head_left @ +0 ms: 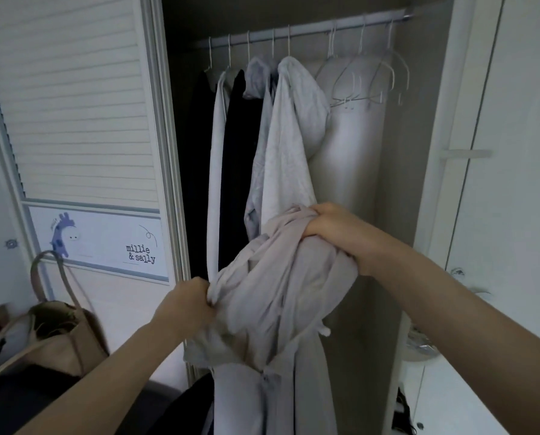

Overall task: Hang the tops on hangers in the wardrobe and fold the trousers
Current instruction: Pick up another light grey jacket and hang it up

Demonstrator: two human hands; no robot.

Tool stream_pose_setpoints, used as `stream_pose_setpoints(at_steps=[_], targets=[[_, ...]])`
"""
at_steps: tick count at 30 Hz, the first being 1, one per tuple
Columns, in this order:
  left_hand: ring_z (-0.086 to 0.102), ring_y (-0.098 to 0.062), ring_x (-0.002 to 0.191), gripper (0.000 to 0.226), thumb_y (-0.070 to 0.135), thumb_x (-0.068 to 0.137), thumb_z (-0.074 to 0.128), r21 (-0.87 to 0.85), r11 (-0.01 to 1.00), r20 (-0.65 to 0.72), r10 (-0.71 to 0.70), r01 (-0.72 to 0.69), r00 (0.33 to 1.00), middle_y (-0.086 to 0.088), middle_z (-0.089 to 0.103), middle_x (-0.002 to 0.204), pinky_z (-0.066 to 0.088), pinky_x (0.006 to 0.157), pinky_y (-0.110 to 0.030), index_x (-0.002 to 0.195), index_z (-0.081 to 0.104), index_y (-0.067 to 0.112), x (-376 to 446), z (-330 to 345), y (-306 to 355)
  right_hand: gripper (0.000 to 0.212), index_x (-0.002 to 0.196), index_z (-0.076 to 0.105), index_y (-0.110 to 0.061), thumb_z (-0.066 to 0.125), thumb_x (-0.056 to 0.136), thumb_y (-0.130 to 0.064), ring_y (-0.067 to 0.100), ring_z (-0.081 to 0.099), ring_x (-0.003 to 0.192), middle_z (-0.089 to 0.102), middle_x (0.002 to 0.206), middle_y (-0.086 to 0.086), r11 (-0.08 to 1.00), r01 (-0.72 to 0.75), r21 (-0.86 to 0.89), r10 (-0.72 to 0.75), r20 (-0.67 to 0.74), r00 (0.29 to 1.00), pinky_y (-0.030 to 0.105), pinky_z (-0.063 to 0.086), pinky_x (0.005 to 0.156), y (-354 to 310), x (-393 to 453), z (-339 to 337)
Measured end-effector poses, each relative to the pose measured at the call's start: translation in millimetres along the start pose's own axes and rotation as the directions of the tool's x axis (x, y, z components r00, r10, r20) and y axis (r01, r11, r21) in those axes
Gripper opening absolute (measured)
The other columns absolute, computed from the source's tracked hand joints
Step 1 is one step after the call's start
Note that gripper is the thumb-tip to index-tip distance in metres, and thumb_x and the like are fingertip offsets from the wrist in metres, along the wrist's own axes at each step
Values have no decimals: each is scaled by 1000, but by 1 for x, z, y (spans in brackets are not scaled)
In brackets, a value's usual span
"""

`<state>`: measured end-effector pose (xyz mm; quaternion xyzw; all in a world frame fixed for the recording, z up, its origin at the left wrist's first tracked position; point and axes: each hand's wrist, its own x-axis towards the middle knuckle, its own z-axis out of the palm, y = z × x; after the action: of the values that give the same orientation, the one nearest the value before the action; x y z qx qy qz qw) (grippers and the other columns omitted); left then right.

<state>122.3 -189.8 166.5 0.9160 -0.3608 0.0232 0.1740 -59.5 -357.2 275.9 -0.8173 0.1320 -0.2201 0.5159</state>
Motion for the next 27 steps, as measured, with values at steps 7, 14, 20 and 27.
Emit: stream_pose_setpoints(at_steps=[7, 14, 20, 27], targets=[[72, -28, 63, 22, -8, 95, 43, -809, 336, 492, -61, 482, 869, -22, 72, 80, 59, 53, -34, 94, 65, -9, -2, -15, -22, 11, 79, 72, -12, 72, 68, -17, 14, 71, 67, 74, 73, 5, 988, -136, -79, 125, -131, 983, 22, 55, 53, 29, 25, -30], [72, -31, 67, 24, 16, 93, 50, -878, 43, 473, -65, 476, 879, -19, 73, 88, 60, 58, -43, 97, 68, 1, 18, -48, -3, 17, 93, 68, -18, 71, 77, -21, 22, 63, 98, 68, 96, 3, 826, -239, -510, 81, -313, 946, 28, 49, 84, 96, 45, -42], [69, -28, 83, 57, 26, 98, 43, -899, -352, 268, 31, 261, 963, -15, 74, 75, 45, 90, -44, 58, 75, 1, 59, -71, 23, 34, 108, 66, -17, 74, 77, -29, 11, 62, 91, 67, 106, 2, 757, -138, -639, 223, 55, 973, 18, 49, 73, 95, 75, -31], [68, -30, 101, 37, 31, 76, 68, -932, -320, 116, 175, 168, 978, -15, 69, 117, 59, 78, -47, 100, 76, 4, 103, -96, 39, 22, 108, 66, -18, 62, 88, -26, 12, 59, 88, 63, 98, -3, 869, 66, -491, -216, -257, 942, 15, 44, 67, -1, 164, -58]])
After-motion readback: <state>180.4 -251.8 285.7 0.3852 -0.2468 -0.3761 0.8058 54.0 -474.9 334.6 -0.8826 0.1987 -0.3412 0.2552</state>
